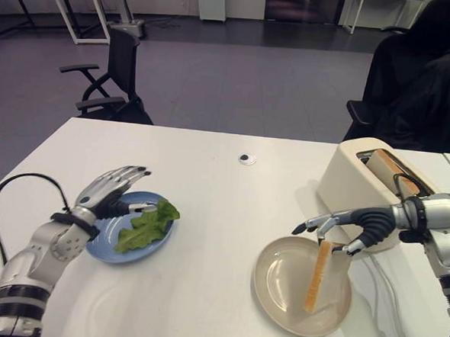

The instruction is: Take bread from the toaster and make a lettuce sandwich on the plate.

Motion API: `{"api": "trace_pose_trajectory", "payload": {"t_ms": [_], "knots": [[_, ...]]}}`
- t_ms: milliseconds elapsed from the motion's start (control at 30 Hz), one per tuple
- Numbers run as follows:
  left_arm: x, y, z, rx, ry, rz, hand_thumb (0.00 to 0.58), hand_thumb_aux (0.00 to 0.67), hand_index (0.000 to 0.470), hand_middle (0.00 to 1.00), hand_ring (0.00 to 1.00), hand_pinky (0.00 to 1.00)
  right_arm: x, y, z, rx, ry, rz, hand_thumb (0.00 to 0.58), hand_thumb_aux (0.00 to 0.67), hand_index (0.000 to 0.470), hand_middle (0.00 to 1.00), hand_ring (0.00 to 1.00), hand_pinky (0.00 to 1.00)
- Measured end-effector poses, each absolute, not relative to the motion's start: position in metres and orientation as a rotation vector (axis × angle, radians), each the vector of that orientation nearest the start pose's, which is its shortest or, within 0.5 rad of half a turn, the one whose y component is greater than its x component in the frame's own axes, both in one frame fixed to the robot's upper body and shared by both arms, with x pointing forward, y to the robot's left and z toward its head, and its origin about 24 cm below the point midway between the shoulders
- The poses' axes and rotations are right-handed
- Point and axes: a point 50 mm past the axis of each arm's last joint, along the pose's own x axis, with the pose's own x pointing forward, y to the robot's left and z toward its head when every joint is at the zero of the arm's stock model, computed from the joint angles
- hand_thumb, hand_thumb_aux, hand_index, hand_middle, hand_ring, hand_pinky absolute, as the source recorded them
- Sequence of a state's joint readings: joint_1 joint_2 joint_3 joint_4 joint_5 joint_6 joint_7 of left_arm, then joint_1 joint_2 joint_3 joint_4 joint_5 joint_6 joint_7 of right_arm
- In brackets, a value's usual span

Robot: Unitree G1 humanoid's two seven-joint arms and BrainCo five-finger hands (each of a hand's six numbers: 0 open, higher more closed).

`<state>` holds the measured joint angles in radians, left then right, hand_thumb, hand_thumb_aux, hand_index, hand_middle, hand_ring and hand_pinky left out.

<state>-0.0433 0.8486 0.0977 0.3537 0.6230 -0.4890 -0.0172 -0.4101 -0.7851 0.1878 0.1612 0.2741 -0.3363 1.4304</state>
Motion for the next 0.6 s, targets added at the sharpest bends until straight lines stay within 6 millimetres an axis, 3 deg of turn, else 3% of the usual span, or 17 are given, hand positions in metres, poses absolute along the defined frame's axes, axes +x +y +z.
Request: {"api": "trace_pose_trajectory", "payload": {"t_ms": [33, 67, 100, 133, 167, 200, 233, 267, 300, 333, 400, 433, 467, 600], "knots": [[0.245, 0.319, 0.087, 1.431, -0.024, -0.203, 0.000, 0.000, 0.000, 0.00, 0.00, 0.00, 0.271, -0.197, 0.137, -0.829, -0.039, 1.549, 0.580, 0.670, 0.470, 0.00, 0.00, 0.00], [0.243, 0.320, 0.084, 1.439, 0.010, -0.214, 0.000, 0.000, 0.000, 0.00, 0.00, 0.00, 0.274, -0.195, 0.136, -0.863, -0.031, 1.550, 0.542, 0.499, 0.350, 0.00, 0.00, 0.00], [0.241, 0.321, 0.081, 1.458, 0.051, -0.233, 0.000, 0.000, 0.000, 0.00, 0.00, 0.00, 0.277, -0.195, 0.132, -0.896, -0.011, 1.549, 0.322, 0.223, 0.157, 0.00, 0.00, 0.00], [0.239, 0.322, 0.078, 1.471, 0.089, -0.251, 0.000, 0.000, 0.000, 0.00, 0.00, 0.00, 0.279, -0.194, 0.127, -0.924, 0.006, 1.541, 0.000, 0.000, 0.000, 0.00, 0.00, 0.00], [0.237, 0.323, 0.076, 1.479, 0.121, -0.268, 0.075, 0.045, 0.031, 0.00, 0.00, 0.00, 0.281, -0.193, 0.122, -0.940, 0.016, 1.536, 0.000, 0.000, 0.000, 0.00, 0.00, 0.00], [0.235, 0.322, 0.071, 1.483, 0.157, -0.291, 0.275, 0.184, 0.129, 0.00, 0.00, 0.00, 0.283, -0.191, 0.117, -0.955, 0.019, 1.519, 0.000, 0.000, 0.000, 0.00, 0.00, 0.00], [0.233, 0.320, 0.068, 1.488, 0.182, -0.314, 0.436, 0.336, 0.236, 0.00, 0.00, 0.00, 0.286, -0.188, 0.116, -0.958, -0.001, 1.496, 0.000, 0.000, 0.000, 0.00, 0.00, 0.00], [0.233, 0.320, 0.067, 1.490, 0.192, -0.320, 0.485, 0.399, 0.280, 0.00, 0.00, 0.00, 0.287, -0.186, 0.117, -0.963, -0.018, 1.486, 0.000, 0.000, 0.000, 0.00, 0.00, 0.00], [0.233, 0.319, 0.065, 1.494, 0.209, -0.327, 0.545, 0.504, 0.354, 0.00, 0.00, 0.00, 0.289, -0.184, 0.118, -0.963, -0.037, 1.473, 0.000, 0.000, 0.000, 0.00, 0.00, 0.00], [0.231, 0.318, 0.061, 1.502, 0.236, -0.343, 0.580, 0.670, 0.470, 0.00, 0.00, 0.00, 0.292, -0.180, 0.121, -0.959, -0.071, 1.454, 0.000, 0.000, 0.000, 0.00, 0.00, 0.00], [0.230, 0.316, 0.060, 1.514, 0.244, -0.346, 0.564, 0.557, 0.391, 0.00, 0.00, 0.00, 0.294, -0.174, 0.124, -0.955, -0.113, 1.437, 0.000, 0.000, 0.000, 0.00, 0.00, 0.00], [0.230, 0.315, 0.059, 1.521, 0.242, -0.351, 0.571, 0.589, 0.413, 0.00, 0.00, 0.00, 0.295, -0.175, 0.124, -0.953, -0.114, 1.431, 0.000, 0.000, 0.000, 0.00, 0.00, 0.00], [0.231, 0.313, 0.059, 1.525, 0.242, -0.355, 0.580, 0.670, 0.470, 0.00, 0.00, 0.00, 0.295, -0.175, 0.124, -0.951, -0.117, 1.427, 0.000, 0.000, 0.000, 0.00, 0.00, 0.00], [0.233, 0.310, 0.058, 1.528, 0.237, -0.361, 0.580, 0.670, 0.470, 0.00, 0.00, 0.00, 0.296, -0.174, 0.124, -0.947, -0.132, 1.412, 0.000, 0.000, 0.000, 0.00, 0.00, 0.00]]}}
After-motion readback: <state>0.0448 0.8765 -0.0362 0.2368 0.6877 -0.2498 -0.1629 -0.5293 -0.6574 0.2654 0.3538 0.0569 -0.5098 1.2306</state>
